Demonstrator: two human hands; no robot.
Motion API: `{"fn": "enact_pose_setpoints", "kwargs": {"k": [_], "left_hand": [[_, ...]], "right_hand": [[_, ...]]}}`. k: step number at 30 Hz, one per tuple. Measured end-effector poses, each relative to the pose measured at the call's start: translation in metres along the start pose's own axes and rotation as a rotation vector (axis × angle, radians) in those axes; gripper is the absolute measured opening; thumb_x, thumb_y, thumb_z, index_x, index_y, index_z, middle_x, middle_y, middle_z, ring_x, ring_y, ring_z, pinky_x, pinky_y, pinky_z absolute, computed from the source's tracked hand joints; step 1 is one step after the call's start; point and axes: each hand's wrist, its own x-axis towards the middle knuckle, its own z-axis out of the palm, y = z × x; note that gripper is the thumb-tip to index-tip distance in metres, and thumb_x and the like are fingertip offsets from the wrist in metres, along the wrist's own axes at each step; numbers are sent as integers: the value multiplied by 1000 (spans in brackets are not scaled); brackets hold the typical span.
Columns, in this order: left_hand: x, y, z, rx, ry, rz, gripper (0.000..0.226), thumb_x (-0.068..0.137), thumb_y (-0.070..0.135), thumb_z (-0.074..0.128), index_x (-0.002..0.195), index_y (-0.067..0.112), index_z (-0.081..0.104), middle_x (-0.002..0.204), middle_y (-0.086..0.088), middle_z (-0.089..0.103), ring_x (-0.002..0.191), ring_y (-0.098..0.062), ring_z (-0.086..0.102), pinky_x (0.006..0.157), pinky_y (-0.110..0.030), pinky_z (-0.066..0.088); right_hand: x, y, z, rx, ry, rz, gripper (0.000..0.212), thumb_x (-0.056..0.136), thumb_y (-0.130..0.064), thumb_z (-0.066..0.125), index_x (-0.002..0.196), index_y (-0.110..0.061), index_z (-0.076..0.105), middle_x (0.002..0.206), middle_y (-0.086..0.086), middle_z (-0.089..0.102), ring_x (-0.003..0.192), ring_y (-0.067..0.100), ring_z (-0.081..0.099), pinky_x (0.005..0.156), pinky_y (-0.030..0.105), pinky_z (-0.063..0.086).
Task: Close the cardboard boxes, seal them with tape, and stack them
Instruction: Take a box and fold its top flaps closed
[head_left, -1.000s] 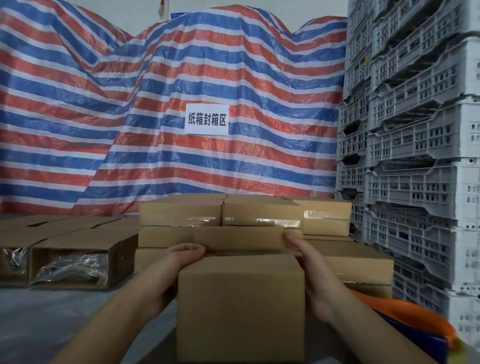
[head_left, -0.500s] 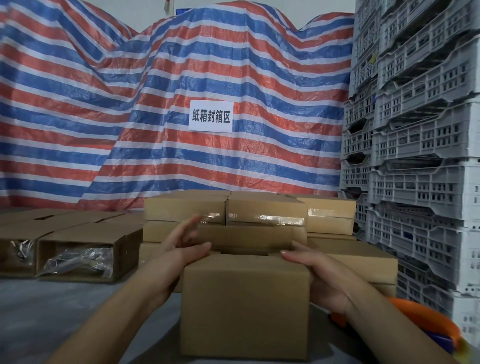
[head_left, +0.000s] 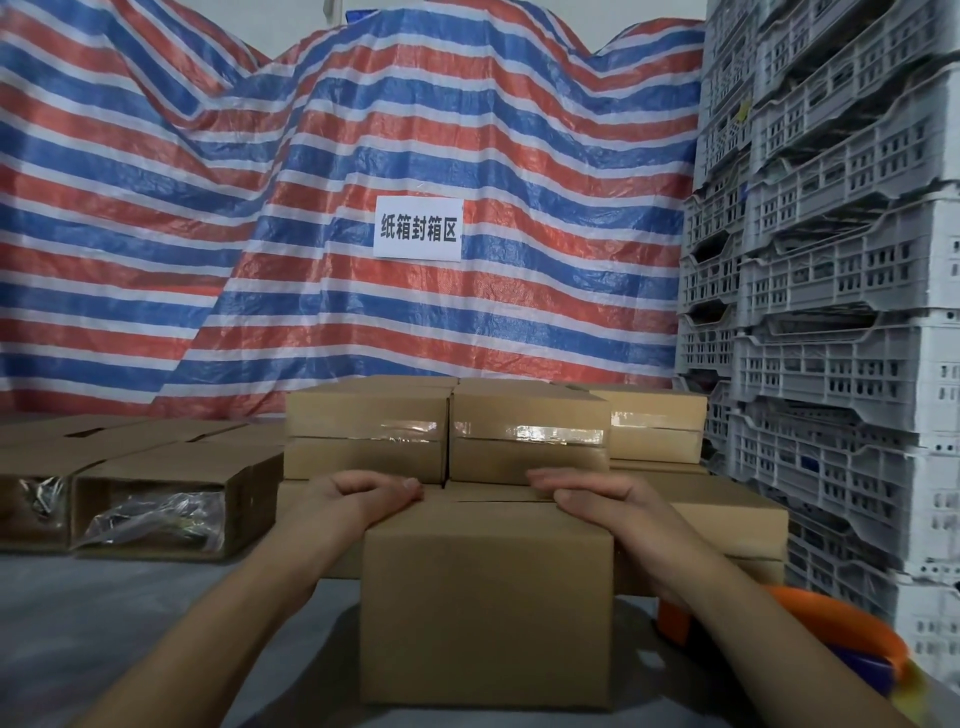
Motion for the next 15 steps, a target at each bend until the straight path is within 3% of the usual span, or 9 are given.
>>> {"fn": "enact_pose_setpoints", "kwargs": {"k": [3, 6, 10, 11, 13, 15], "left_hand": [[2, 0, -1, 21, -1, -7, 11, 84, 29, 72, 86, 23, 80, 88, 9, 76, 97, -13, 63, 79, -25, 42], [2, 9, -4, 148, -74, 18, 13, 90, 28, 67, 88, 21, 77, 93, 7, 74, 96, -13, 64, 75, -23, 43], [1, 38, 11, 712, -99, 146, 14, 98, 36, 54, 95, 30, 66, 89, 9, 66, 80, -1, 60, 62, -15, 42], [-3, 45, 20, 814, -96, 234, 18, 98, 43, 50, 100, 31, 64, 91, 11, 65, 82, 0, 59, 66, -15, 43], [-9, 50, 37, 947, -182, 417, 43, 94, 62, 43, 123, 33, 58, 118, 12, 62, 107, -5, 56, 86, -20, 43], [-12, 48, 50, 1136, -359, 449, 75, 88, 76, 35, 149, 33, 33, 154, 10, 36, 139, -12, 34, 108, -30, 27]], "right_hand": [[0, 1, -1, -58, -15, -53, 23, 93, -4, 61, 96, -18, 80, 108, -3, 77, 115, 5, 64, 99, 13, 45], [1, 2, -2, -88, -38, -70, 30, 94, -3, 60, 92, -24, 81, 108, -4, 77, 118, 5, 62, 104, 19, 41], [0, 1, -1, -85, -41, -95, 39, 96, -2, 58, 86, -31, 83, 107, -5, 77, 111, 6, 66, 96, 16, 46], [0, 1, -2, -84, -45, -99, 39, 96, -2, 58, 86, -31, 83, 107, -4, 77, 110, 8, 67, 93, 16, 47], [0, 2, -2, -84, -45, -91, 36, 96, -5, 58, 89, -30, 83, 110, -4, 77, 110, 10, 67, 94, 20, 47], [0, 3, -3, -90, -42, -84, 34, 96, -8, 59, 90, -32, 82, 110, -5, 76, 110, 9, 67, 94, 21, 47]]}}
